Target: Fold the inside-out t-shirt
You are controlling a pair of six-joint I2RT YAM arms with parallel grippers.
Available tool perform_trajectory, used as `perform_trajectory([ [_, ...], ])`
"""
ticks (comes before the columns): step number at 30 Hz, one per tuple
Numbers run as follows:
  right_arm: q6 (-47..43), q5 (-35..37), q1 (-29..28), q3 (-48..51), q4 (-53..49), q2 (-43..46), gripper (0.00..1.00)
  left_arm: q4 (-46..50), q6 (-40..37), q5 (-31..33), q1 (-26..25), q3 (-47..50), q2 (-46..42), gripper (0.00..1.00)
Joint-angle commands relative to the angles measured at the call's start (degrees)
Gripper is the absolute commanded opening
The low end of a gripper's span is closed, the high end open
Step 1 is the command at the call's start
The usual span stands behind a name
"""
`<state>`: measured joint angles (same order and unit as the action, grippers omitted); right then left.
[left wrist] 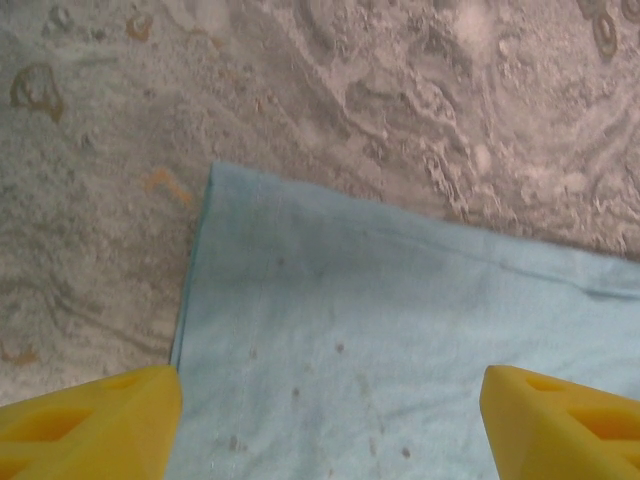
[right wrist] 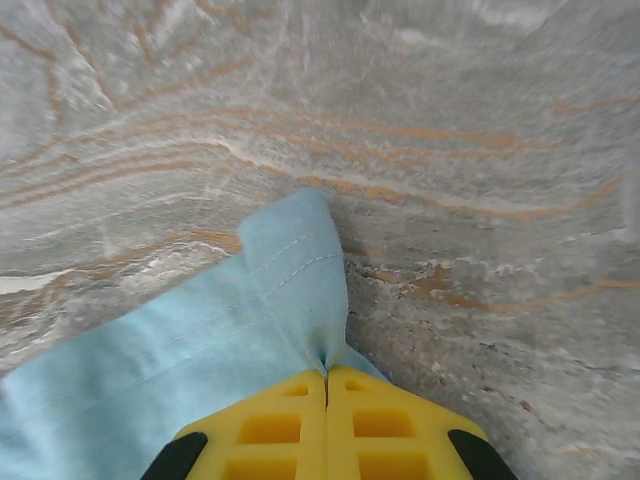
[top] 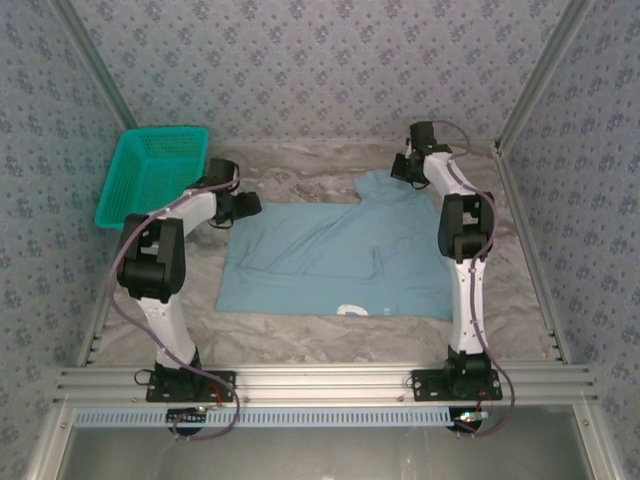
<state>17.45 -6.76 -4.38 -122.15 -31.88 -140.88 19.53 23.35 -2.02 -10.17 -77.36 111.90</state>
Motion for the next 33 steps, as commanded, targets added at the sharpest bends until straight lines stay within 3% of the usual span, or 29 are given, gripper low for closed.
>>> perform_trajectory([
  [1, -1.4, -1.8, 0.8, 2.3, 4.6, 5.5, 0.00, 3.0, -0.8, 2.7, 0.2, -3.9, 3.6, 0.79],
  [14, -1.9, -2.9, 0.6, 4.6, 5.2, 6.1, 0.00, 8.5, -1.6, 6.1, 0.2, -15.3, 13.0, 0.72],
  [29, -2.1, -3.0, 1.2, 3.7, 5.0, 7.3, 0.00, 8.8, -3.8, 4.8, 0.2, -18.1, 15.0, 0.17],
  [33, -3.6, -2.9, 1.6, 4.1, 3.7, 10.9, 0.00, 8.6, -4.7, 4.9, 0.4, -18.5, 12.7, 0.09],
])
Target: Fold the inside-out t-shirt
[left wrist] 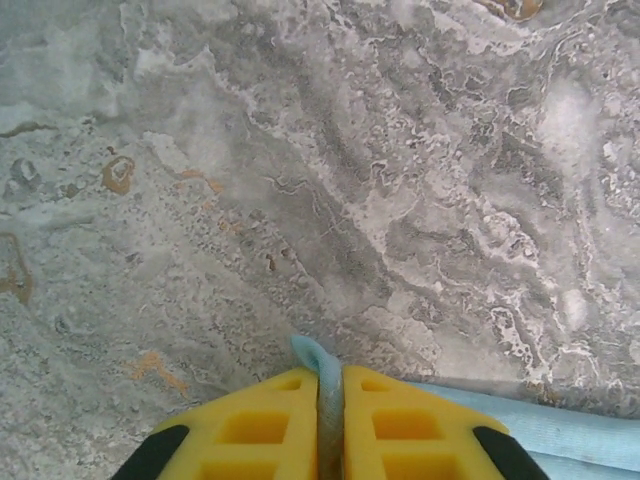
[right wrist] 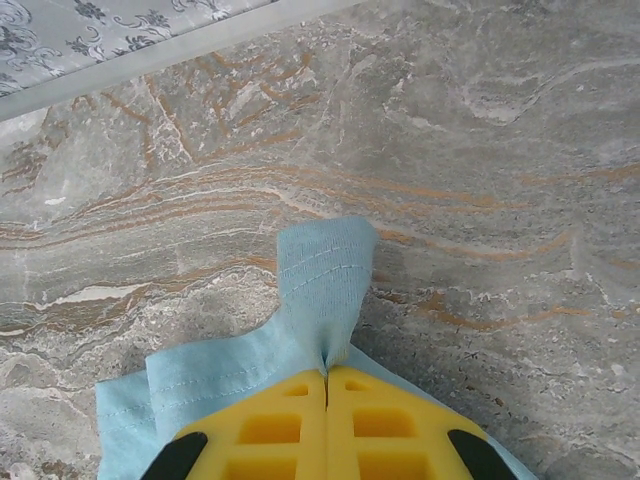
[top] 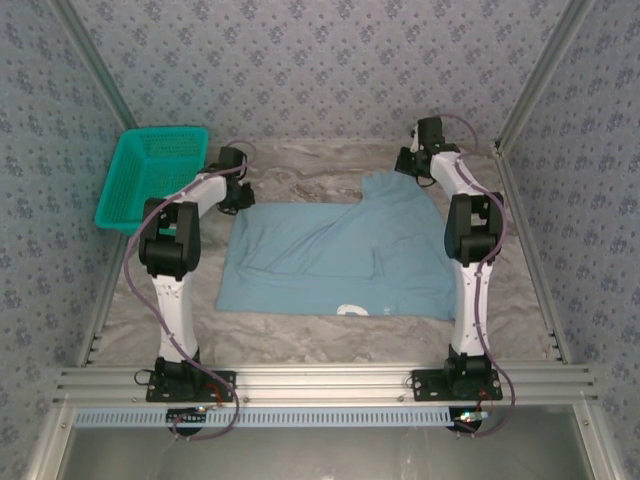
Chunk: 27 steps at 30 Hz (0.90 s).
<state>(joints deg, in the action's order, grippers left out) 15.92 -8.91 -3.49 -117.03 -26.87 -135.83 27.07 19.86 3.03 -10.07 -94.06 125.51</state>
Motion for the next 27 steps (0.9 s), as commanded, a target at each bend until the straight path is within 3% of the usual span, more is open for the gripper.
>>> perform_trajectory([
  [1, -2.6, -0.8, 0.9, 0.0, -1.6, 7.5, 0.00, 0.8, -1.4, -0.2, 0.3, -1.4, -2.2, 0.07],
  [9, -2.9, 0.5, 1.4, 25.4, 0.3, 29.6, 0.00, -4.7, 0.3, -2.6, 0.3, 10.8, -17.2, 0.00],
  [18, 0.6, 4.5, 1.4, 52.3, -6.6, 54.4, 0.00, -9.8, 4.5, -5.3, 0.2, 35.9, -37.6, 0.00],
  [27, 6.6, 5.4, 1.0, 66.0, -12.9, 65.3, 0.00, -11.0, 6.5, -6.9, -0.7, 48.8, -44.6, 0.00],
])
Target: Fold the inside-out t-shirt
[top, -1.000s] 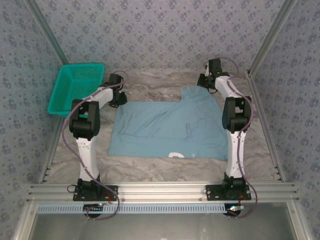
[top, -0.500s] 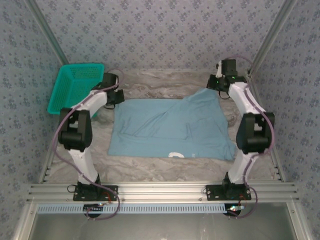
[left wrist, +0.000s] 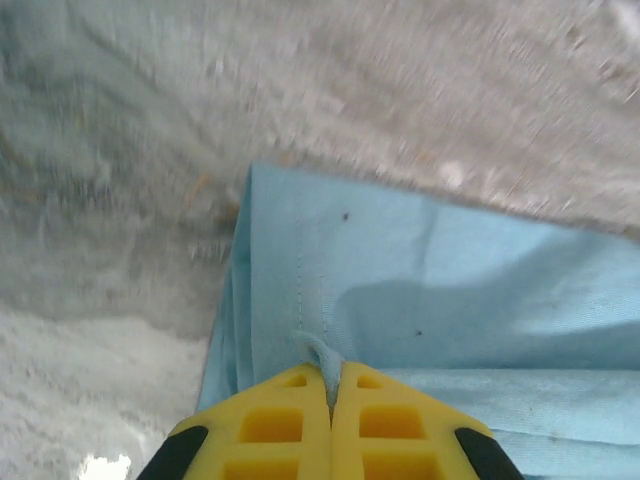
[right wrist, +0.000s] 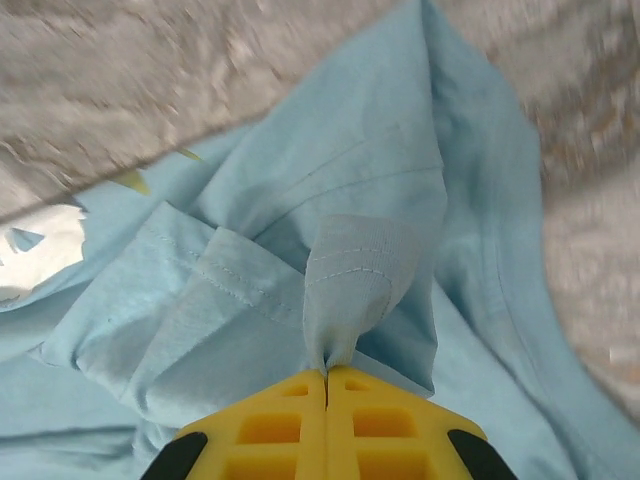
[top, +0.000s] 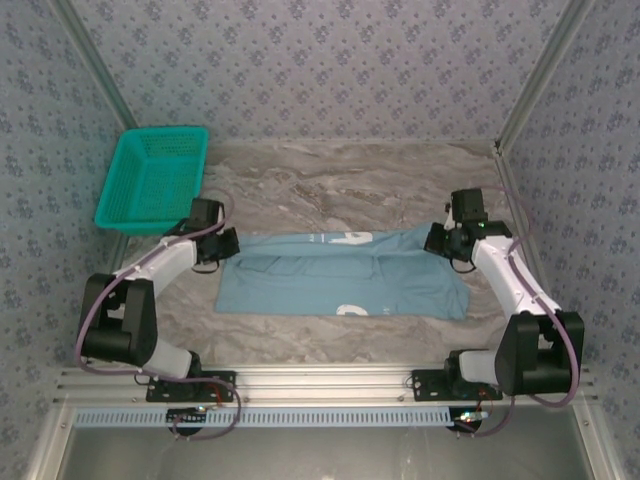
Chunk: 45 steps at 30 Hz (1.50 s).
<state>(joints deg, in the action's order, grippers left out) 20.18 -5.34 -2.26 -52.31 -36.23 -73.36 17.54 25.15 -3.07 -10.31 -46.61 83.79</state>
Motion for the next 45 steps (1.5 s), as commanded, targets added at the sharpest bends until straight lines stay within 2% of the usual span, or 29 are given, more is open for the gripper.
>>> perform_trajectory([
  [1, 2.4, 1.9, -0.3, 1.4, -4.6, 3.4, 0.00, -0.9, 1.2, -0.8, -0.7, 1.8, -3.3, 0.00],
  [8, 2.8, 3.7, -0.2, 2.7, -6.8, 6.8, 0.00, 0.3, 0.1, 0.7, -1.8, 3.4, -4.4, 0.00],
  [12, 3.0, 3.7, -0.2, 3.7, -7.8, 6.7, 0.00, 2.4, -2.0, 5.4, -1.8, 2.9, -4.0, 0.00],
  [17, 5.4, 4.0, -0.3, 6.9, -8.6, 6.0, 0.00, 2.3, -0.9, 4.3, -2.8, 5.3, -4.1, 0.04],
  [19, 6.3, 5.1, -0.1, 7.6, -9.2, 5.1, 0.06, 3.6, -0.4, 3.6, -3.8, 6.0, -4.0, 0.10],
  [22, 6.4, 6.9, 0.6, 8.1, -9.4, 4.7, 0.21, 7.1, 0.5, 3.4, -5.4, 6.7, -6.0, 0.31],
  [26, 6.4, 11.3, 0.6, 6.5, -8.8, 6.8, 0.31, 10.2, 2.0, 6.4, -6.3, 7.7, -13.3, 0.47],
  [27, 5.9, 12.1, 0.1, 6.2, -7.6, 7.8, 0.34, 9.9, 2.5, 7.8, -6.5, 8.0, -15.7, 0.50],
  [29, 4.7, 9.2, -2.2, 6.3, -2.2, 9.2, 0.41, 7.5, 2.9, 8.3, -6.7, 8.7, -19.0, 0.55],
  [31, 4.6, 7.9, -4.9, 5.5, 2.3, 7.0, 0.48, 3.2, 3.2, 7.2, -7.1, 9.3, -20.4, 0.62],
  [33, 4.3, 7.5, -7.2, 3.5, 5.3, 2.0, 0.51, -0.8, 2.5, 3.9, -7.2, 8.6, -18.5, 0.67],
  [36, 4.2, 5.3, -8.9, 0.5, 8.6, -6.6, 0.54, -3.5, 1.4, 0.5, -7.2, 4.4, -10.9, 0.68],
  [39, 3.2, 1.9, -9.4, -1.3, 13.3, -12.0, 0.56, -4.2, 0.6, -0.7, -7.1, -0.2, -3.0, 0.68],
  [42, 2.7, -0.6, -10.0, -3.7, 13.4, -17.2, 0.57, -5.1, -0.2, -1.6, -7.0, -2.8, 3.0, 0.68],
  [45, 2.0, -2.3, -10.7, -3.9, 12.6, -19.9, 0.54, -3.0, -0.6, -1.4, -6.7, -4.0, 7.4, 0.67],
])
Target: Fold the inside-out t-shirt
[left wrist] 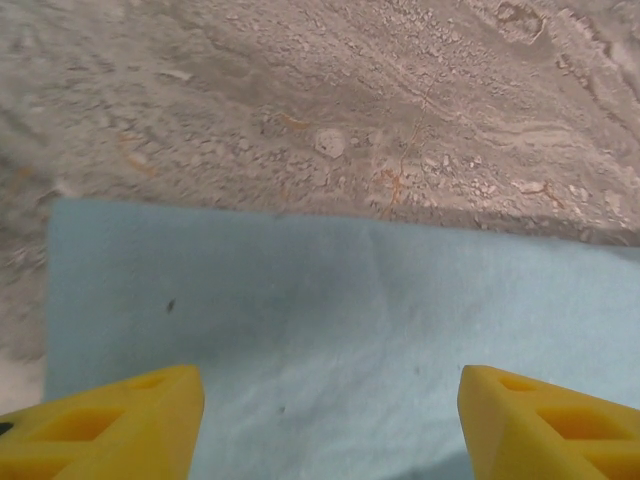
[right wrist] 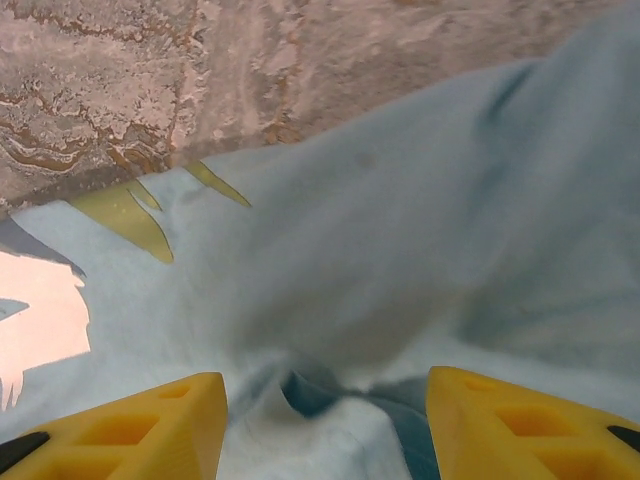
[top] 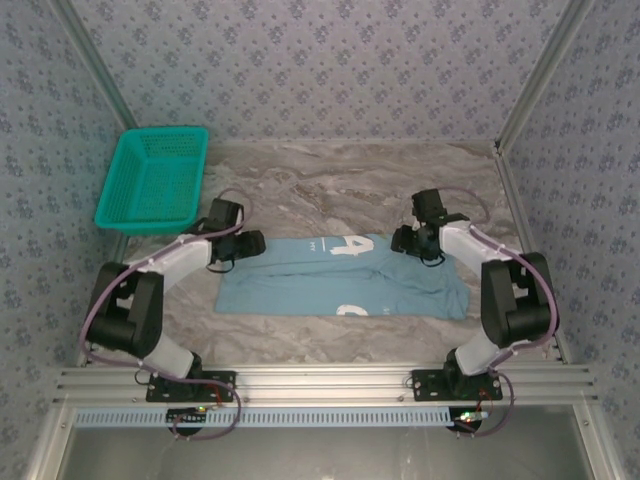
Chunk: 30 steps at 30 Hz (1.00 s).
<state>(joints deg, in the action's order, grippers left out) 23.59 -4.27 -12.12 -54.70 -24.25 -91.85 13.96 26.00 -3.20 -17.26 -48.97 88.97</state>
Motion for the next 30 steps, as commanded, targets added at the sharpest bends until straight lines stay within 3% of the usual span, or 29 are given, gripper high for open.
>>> perform_trajectory([
  [1, -1.4, -3.9, -1.1, -1.1, 0.7, -1.6, 0.50, 1.0, -1.5, -0.9, 0.2, -1.2, 3.1, 0.67],
  [9, -1.6, -3.7, -2.7, 1.2, -6.7, 3.1, 0.19, 5.0, -3.6, 3.0, 0.3, 2.4, 3.0, 0.67],
  [18, 0.3, -5.9, -7.0, 2.4, -14.2, 10.0, 0.11, 5.1, -4.9, 8.9, 0.4, 0.9, 4.3, 0.68],
  [26, 7.8, -7.1, -15.6, 6.2, -20.8, 19.3, 0.13, 4.7, -5.2, 8.5, 0.2, -0.7, 4.6, 0.68],
  [30, 14.9, -11.0, -23.0, 12.1, -17.5, 21.8, 0.29, 4.9, -5.8, 8.8, 0.2, -1.0, 4.0, 0.68],
])
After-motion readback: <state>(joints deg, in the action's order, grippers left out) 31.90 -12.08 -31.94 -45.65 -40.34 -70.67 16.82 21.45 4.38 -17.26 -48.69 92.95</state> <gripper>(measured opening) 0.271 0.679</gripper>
